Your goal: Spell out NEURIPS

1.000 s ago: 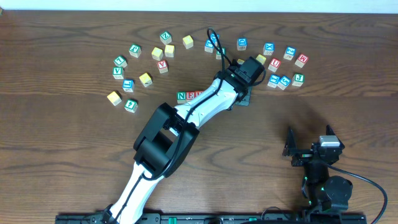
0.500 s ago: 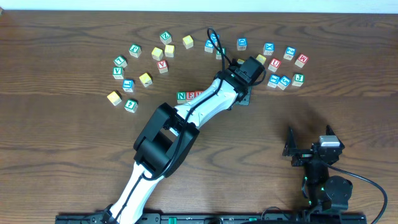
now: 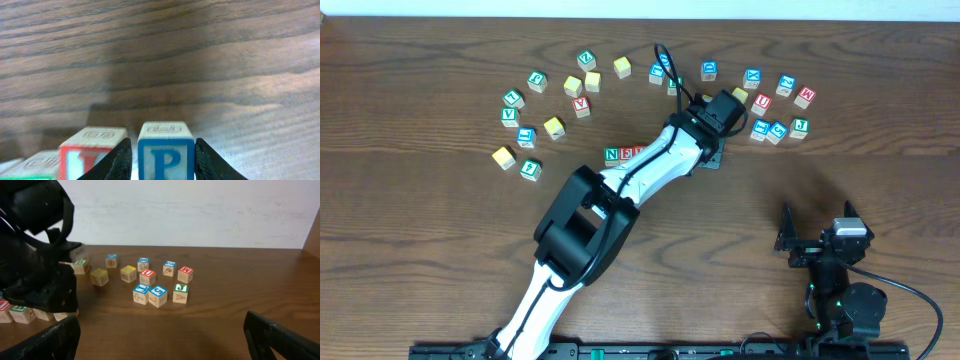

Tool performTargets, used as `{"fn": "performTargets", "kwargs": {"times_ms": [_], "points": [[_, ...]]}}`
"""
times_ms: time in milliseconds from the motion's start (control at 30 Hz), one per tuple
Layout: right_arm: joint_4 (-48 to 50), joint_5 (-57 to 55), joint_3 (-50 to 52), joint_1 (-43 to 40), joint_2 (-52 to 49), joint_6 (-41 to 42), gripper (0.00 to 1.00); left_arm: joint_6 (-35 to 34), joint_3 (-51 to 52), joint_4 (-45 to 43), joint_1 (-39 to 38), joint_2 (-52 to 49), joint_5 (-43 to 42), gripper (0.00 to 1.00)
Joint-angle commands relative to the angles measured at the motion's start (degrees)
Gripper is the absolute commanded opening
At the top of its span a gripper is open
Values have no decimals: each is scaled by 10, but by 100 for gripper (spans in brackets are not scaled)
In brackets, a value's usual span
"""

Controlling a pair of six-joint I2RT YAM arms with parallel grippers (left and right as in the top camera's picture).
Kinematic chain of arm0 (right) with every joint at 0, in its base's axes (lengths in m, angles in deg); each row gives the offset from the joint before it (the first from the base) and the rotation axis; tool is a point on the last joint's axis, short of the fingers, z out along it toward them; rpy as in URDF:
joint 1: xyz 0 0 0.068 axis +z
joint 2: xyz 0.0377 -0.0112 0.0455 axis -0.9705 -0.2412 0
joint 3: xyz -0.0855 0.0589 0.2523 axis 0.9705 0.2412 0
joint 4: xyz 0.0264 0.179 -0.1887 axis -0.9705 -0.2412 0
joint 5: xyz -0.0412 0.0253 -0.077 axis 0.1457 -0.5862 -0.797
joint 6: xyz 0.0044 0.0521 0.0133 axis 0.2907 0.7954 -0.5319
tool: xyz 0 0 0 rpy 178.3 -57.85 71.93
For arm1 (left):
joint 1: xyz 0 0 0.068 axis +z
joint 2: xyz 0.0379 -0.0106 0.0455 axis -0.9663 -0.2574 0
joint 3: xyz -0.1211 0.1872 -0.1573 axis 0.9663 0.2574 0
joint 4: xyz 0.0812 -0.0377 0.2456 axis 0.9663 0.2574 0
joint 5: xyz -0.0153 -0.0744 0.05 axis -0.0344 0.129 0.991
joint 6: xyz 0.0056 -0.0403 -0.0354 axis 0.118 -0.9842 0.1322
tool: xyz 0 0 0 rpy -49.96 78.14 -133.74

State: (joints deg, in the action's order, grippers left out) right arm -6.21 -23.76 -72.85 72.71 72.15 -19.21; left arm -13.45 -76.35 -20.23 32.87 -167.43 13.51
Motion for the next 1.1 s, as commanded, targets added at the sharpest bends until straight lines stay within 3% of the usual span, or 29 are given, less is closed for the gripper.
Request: {"fn": "performTargets", "kwargs": {"times_ms": [0,233,433,867,1067], "points": [[-2,3,1,-3,3,4,99,16,-25,13,2,67,11,39],[-2,3,1,-3,3,4,99,60,-25,22,16,166,-6,43],[-2,3,1,-3,3,4,99,100,-43,20,23,194,-9,45],[-2,3,1,-3,3,4,99,101,-222,27,84,93,-62,45],[-2,3,1,-3,3,4,99,95,-238,11,82,53,-62,50]]}}
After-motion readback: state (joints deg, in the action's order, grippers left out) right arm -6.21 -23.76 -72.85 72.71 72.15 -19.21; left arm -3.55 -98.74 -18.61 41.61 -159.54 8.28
